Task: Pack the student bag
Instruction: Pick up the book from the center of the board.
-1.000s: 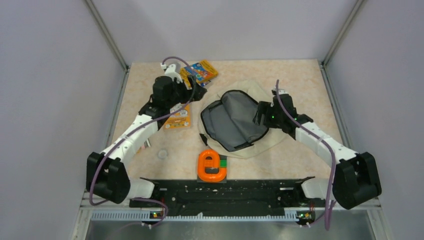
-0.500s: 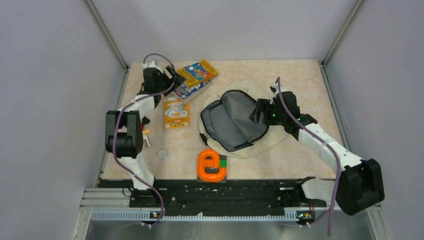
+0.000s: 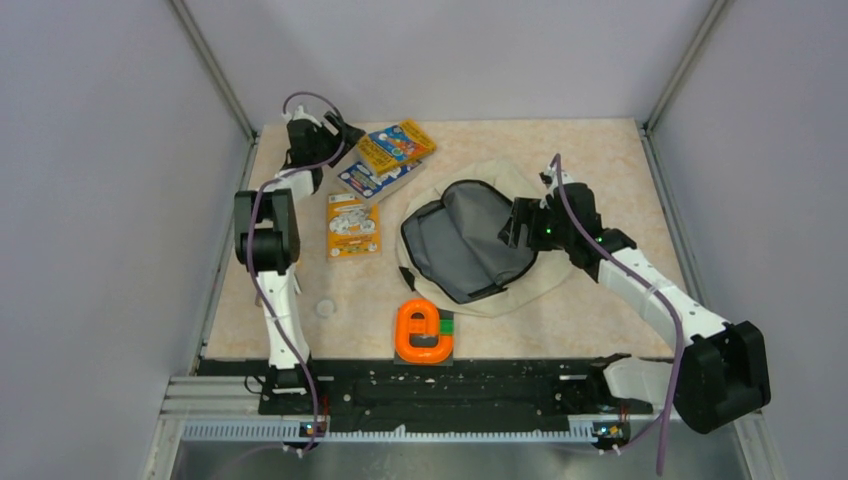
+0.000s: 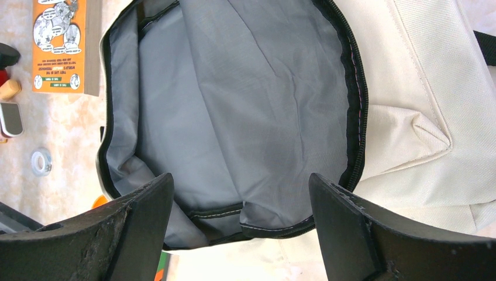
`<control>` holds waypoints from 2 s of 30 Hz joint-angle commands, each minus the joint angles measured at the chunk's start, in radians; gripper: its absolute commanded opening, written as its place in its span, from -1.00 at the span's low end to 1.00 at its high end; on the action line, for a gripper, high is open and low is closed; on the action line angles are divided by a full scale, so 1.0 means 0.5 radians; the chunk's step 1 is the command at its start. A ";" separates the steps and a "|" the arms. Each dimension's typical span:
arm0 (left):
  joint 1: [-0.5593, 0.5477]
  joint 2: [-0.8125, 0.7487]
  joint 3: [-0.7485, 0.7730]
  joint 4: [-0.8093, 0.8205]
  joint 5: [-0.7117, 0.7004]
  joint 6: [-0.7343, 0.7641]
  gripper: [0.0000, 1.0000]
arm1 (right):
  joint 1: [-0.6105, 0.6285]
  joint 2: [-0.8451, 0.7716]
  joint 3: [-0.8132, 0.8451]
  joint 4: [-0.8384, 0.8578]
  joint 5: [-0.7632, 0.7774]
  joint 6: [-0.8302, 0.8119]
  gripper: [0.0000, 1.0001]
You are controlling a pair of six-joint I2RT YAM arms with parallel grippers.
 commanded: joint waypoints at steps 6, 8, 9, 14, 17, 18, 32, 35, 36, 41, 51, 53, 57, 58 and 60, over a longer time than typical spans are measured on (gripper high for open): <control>-0.003 0.182 0.292 -0.151 -0.070 -0.021 0.63 | -0.003 -0.073 0.037 0.029 0.010 -0.038 0.68; -0.005 0.195 0.298 -0.176 -0.084 -0.030 0.63 | -0.003 -0.072 0.037 0.034 0.010 -0.035 0.68; -0.004 0.199 0.298 -0.185 -0.090 -0.037 0.62 | -0.003 -0.074 0.037 0.038 0.010 -0.035 0.68; -0.006 0.242 0.326 -0.186 -0.054 -0.093 0.62 | -0.002 -0.061 0.034 0.051 0.007 -0.033 0.67; -0.007 0.267 0.344 -0.188 -0.039 -0.127 0.61 | -0.001 -0.053 0.032 0.049 0.007 -0.035 0.66; -0.005 0.277 0.352 -0.191 -0.033 -0.139 0.61 | -0.002 -0.051 0.031 0.050 0.008 -0.033 0.66; -0.021 0.338 0.391 -0.003 0.099 -0.271 0.15 | -0.001 -0.060 -0.005 0.041 0.040 -0.040 0.64; -0.021 0.321 0.388 0.064 0.121 -0.270 -0.03 | -0.002 -0.059 -0.009 0.038 0.046 -0.044 0.64; -0.022 0.317 0.385 0.089 0.130 -0.269 -0.08 | -0.002 -0.058 -0.009 0.035 0.048 -0.044 0.64; -0.022 0.271 0.359 0.207 0.175 -0.257 -0.45 | -0.003 -0.058 -0.015 0.027 0.061 -0.052 0.64; -0.021 0.130 0.236 0.475 0.288 -0.299 -1.00 | -0.002 -0.060 -0.031 0.022 0.074 -0.054 0.63; -0.022 0.073 0.166 0.564 0.310 -0.325 -1.00 | -0.003 -0.063 -0.034 0.020 0.077 -0.056 0.63; -0.023 -0.088 -0.009 0.752 0.360 -0.345 -1.00 | -0.003 -0.080 -0.038 0.018 0.077 -0.051 0.63; -0.026 -0.137 -0.056 0.790 0.379 -0.344 -1.00 | -0.003 -0.087 -0.040 0.020 0.077 -0.050 0.63; -0.030 -0.252 -0.156 0.868 0.421 -0.340 -1.00 | -0.002 -0.105 -0.043 0.022 0.073 -0.050 0.63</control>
